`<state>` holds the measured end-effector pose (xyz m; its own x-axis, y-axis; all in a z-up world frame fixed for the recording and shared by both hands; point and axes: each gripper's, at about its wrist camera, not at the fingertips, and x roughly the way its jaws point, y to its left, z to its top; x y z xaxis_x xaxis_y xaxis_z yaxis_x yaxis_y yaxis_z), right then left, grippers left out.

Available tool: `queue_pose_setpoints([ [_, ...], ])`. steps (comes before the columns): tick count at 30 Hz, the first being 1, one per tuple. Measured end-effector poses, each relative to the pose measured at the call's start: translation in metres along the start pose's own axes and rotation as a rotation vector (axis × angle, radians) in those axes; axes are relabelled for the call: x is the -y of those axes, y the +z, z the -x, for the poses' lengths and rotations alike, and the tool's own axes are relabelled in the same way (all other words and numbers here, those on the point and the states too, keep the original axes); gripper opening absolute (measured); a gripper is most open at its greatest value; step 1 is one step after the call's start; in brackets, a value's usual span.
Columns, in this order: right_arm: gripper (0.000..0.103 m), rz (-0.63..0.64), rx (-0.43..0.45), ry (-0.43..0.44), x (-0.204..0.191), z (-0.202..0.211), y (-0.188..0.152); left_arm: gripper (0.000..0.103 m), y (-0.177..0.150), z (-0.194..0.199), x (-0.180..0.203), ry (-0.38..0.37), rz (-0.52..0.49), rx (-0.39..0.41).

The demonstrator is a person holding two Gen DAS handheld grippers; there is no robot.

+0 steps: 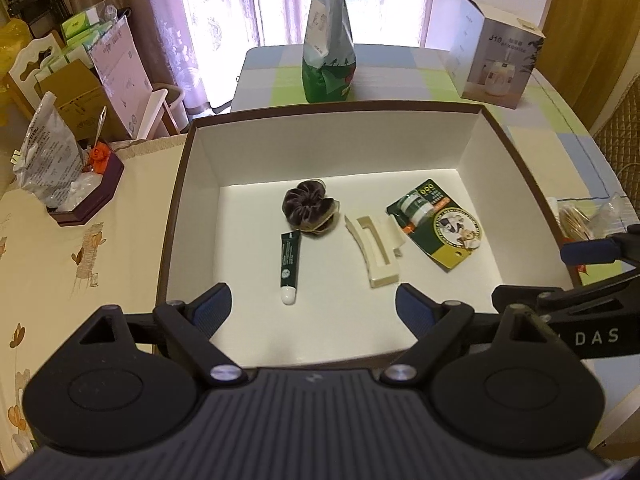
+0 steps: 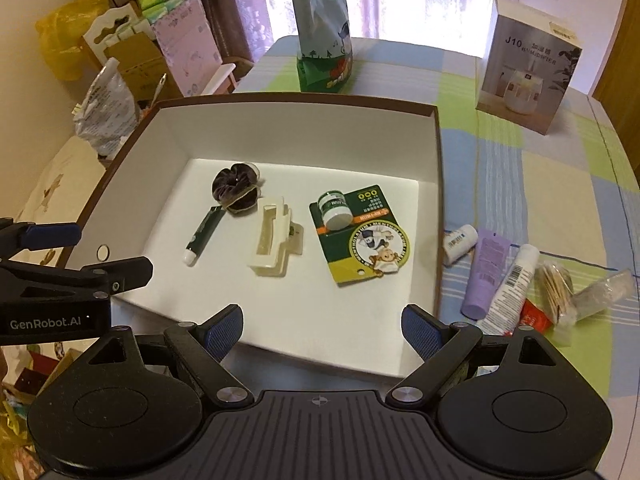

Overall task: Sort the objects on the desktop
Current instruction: 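Withdraw both open tools from the box toward the loose toiletries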

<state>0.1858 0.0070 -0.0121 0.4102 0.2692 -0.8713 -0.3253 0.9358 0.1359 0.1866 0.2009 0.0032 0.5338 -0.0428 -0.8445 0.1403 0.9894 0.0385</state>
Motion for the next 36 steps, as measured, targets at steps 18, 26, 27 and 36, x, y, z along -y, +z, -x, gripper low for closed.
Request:
queue_pose_setpoints([
  [18,0.092,0.046,-0.005,0.067,0.031,0.023,-0.034,0.087,-0.035,0.023,0.037,0.037,0.048,-0.020],
  [26,0.092,0.022,-0.018,0.073,0.057,0.031,-0.047,0.087,-0.046,0.023,0.063,0.035,0.050,-0.047],
  [27,0.092,0.021,-0.021,0.075,0.061,0.031,-0.049,0.087,-0.047,0.022,0.067,0.034,0.049,-0.050],
  [36,0.092,-0.014,-0.025,0.051,0.101,0.042,-0.062,0.087,-0.047,0.016,0.108,0.009,0.019,-0.058],
])
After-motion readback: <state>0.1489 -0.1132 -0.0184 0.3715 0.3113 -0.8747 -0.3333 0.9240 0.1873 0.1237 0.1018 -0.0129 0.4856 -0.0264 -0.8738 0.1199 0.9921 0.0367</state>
